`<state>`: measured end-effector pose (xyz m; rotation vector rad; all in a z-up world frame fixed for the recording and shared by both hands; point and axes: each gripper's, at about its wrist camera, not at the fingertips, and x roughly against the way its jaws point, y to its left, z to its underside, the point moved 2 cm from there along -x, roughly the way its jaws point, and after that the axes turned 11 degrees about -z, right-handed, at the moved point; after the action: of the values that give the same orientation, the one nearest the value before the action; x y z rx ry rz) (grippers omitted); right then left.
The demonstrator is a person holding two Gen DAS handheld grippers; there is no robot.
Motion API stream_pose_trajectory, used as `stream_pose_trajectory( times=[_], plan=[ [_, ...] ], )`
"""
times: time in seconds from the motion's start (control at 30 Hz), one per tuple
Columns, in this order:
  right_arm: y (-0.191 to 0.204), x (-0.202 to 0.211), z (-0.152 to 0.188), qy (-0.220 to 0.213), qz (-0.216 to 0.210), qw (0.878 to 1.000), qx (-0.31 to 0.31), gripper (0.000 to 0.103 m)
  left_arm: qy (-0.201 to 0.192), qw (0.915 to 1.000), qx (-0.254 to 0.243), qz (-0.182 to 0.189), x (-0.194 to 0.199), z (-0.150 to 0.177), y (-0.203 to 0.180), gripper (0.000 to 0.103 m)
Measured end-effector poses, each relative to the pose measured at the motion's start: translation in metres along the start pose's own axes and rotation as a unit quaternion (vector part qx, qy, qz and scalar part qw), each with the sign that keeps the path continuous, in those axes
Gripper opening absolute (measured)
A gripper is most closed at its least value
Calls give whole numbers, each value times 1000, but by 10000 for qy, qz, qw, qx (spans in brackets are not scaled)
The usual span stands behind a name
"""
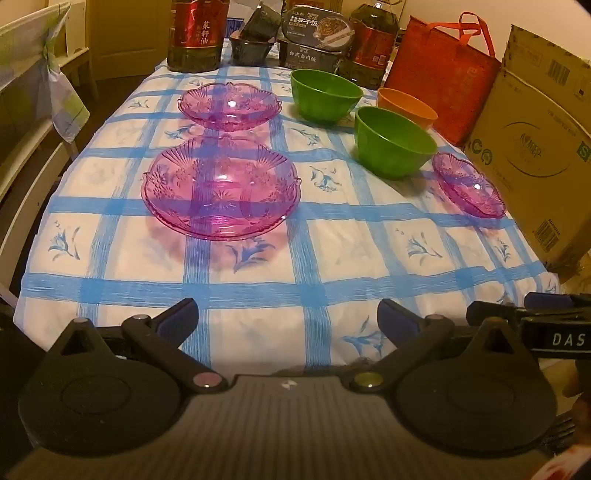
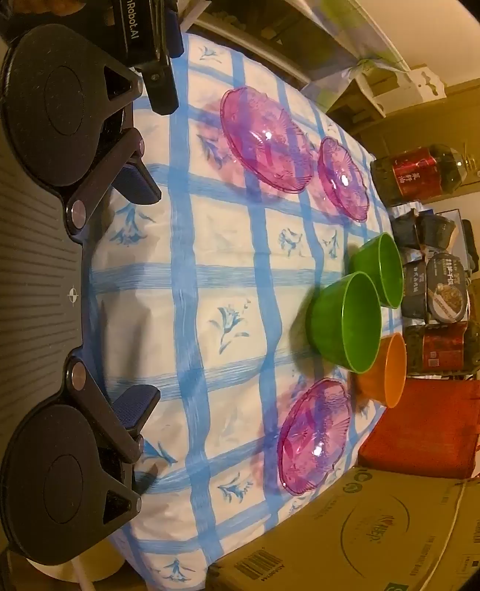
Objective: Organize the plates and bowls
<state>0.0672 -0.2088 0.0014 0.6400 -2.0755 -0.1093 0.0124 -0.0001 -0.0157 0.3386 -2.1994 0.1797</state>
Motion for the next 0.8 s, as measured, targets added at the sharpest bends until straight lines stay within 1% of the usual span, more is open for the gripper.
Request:
stream_pose_trajectory(
  times=[0.8],
  plan=[
    [-1, -1, 2, -7, 5, 10000, -45, 103, -9, 10000, 27, 45, 2, 2, 0, 102]
  ],
)
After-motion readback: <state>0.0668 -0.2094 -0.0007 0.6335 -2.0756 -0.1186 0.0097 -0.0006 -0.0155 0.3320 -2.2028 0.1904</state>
